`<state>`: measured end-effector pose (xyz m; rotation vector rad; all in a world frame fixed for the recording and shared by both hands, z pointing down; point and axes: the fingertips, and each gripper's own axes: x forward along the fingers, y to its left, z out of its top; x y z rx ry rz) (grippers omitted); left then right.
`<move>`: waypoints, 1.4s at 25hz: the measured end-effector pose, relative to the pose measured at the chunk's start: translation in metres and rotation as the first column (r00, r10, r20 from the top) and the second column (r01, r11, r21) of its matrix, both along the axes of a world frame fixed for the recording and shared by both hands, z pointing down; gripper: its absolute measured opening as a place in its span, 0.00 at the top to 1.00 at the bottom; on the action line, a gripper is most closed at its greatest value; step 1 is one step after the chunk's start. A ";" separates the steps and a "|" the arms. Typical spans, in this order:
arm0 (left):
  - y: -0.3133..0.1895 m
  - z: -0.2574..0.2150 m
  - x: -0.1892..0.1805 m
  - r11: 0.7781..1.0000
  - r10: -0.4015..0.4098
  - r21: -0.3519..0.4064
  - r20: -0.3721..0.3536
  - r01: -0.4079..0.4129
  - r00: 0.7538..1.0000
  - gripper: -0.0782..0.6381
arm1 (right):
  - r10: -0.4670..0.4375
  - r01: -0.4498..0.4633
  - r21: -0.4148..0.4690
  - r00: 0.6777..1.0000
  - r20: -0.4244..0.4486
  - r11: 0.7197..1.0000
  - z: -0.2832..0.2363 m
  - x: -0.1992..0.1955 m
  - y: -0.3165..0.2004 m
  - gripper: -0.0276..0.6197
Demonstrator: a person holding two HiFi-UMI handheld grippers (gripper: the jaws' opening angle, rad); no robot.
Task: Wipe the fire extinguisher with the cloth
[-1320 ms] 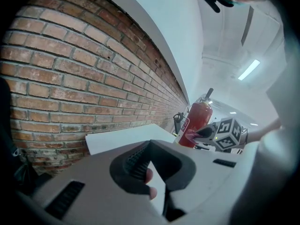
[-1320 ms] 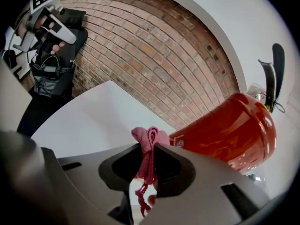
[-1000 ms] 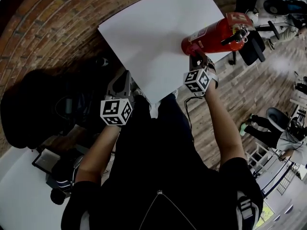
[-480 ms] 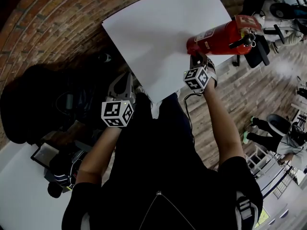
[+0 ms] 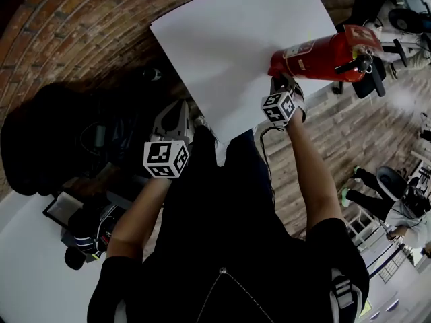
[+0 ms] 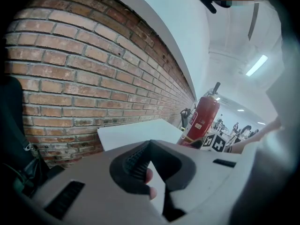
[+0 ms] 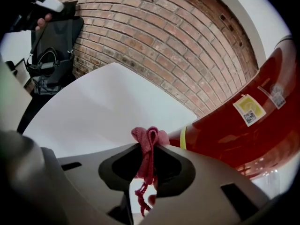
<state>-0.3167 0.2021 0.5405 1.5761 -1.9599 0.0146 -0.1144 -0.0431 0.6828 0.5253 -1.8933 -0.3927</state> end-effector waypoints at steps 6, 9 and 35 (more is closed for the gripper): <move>0.001 0.000 -0.006 1.000 -0.004 -0.004 0.009 0.004 1.000 0.85 | 0.003 -0.004 -0.008 1.000 -0.018 1.000 0.024 -0.002 0.000 0.82; 0.004 0.000 -0.011 1.000 -0.010 -0.005 0.011 0.010 1.000 0.85 | 0.005 -0.006 -0.015 0.999 -0.032 1.000 0.037 -0.001 0.000 0.82; 0.015 0.000 -0.038 0.999 -0.041 0.018 0.004 0.041 0.999 0.85 | 0.079 -0.081 -0.043 0.996 -0.044 0.996 0.030 -0.014 0.005 0.82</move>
